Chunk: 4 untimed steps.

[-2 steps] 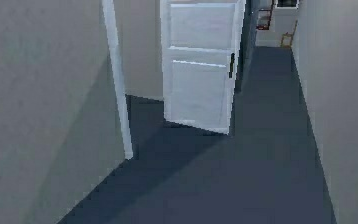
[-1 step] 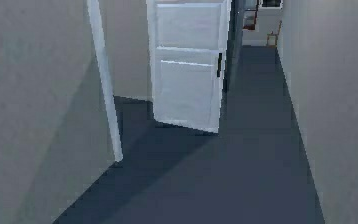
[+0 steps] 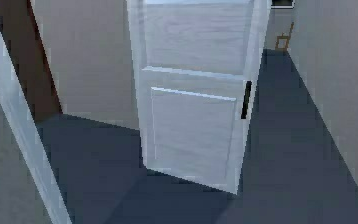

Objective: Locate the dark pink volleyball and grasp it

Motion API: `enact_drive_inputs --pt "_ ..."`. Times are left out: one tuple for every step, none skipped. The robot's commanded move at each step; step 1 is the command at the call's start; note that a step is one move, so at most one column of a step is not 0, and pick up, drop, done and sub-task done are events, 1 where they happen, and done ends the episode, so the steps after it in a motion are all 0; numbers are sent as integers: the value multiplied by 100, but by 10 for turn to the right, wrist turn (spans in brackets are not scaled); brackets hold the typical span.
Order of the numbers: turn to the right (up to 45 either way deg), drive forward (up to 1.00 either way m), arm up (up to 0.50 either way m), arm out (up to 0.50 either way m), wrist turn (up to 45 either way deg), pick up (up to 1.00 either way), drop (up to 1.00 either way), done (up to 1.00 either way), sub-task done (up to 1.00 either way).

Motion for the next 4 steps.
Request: enact_drive_inputs --pt "0 80 0 0 0 0 0 0 0" --pt "-330 0 0 0 0 0 0 0 0" --pt "0 45 0 0 0 0 0 0 0" --pt "-330 0 0 0 0 0 0 0 0"
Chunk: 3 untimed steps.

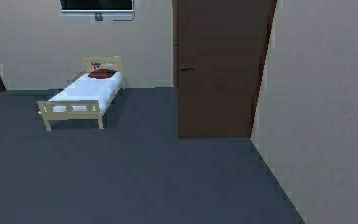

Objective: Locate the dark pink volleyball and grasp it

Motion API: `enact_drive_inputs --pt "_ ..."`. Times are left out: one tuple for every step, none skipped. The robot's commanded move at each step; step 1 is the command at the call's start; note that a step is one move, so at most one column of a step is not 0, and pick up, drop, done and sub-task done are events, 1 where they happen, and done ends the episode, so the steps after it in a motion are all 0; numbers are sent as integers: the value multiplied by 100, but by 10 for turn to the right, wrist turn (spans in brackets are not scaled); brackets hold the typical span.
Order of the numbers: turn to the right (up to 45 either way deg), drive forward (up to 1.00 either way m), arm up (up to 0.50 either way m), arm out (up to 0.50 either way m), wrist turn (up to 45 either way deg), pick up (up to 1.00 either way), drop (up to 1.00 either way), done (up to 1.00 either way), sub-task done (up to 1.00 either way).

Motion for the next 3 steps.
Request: enact_drive_inputs --pt "0 45 0 0 0 0 0 0 0" --pt "-450 0 0 0 0 0 0 0 0" --pt "-210 0 0 0 0 0 0 0 0"
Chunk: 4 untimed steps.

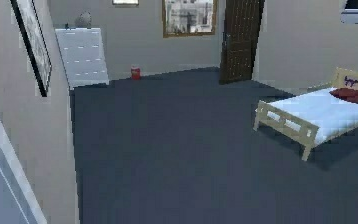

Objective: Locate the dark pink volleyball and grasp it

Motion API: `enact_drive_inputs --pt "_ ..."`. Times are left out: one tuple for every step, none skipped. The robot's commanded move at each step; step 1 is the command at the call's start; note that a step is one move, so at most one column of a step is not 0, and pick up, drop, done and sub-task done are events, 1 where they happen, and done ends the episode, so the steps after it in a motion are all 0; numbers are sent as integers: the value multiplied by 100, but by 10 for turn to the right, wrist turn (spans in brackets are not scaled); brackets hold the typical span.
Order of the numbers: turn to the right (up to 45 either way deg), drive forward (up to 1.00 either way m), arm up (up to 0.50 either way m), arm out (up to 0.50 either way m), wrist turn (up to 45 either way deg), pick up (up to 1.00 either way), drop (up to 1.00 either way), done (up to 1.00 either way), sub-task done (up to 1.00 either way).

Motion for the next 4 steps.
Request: enact_drive_inputs --pt "0 25 0 0 0 0 0 0 0" --pt "30 0 0 0 0 0 0 0 0" --pt "0 100 0 0 0 0 0 0 0" --pt "0 100 0 0 0 0 0 0 0"
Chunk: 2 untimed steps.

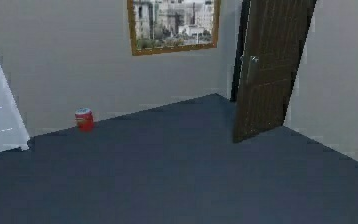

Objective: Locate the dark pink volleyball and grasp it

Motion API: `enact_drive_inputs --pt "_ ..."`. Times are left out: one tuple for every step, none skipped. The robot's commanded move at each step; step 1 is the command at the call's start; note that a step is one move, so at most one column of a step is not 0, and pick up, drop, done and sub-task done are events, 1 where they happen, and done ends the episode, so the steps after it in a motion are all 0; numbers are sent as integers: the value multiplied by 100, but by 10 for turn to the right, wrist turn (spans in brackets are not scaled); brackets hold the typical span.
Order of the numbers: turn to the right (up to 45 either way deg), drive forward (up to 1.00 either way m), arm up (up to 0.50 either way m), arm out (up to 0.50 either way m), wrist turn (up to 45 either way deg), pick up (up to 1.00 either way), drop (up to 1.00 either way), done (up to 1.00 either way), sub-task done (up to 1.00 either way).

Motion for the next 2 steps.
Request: enact_drive_inputs --pt "0 100 0 0 0 0 0 0 0" --pt "0 100 0 0 0 0 0 0 0"
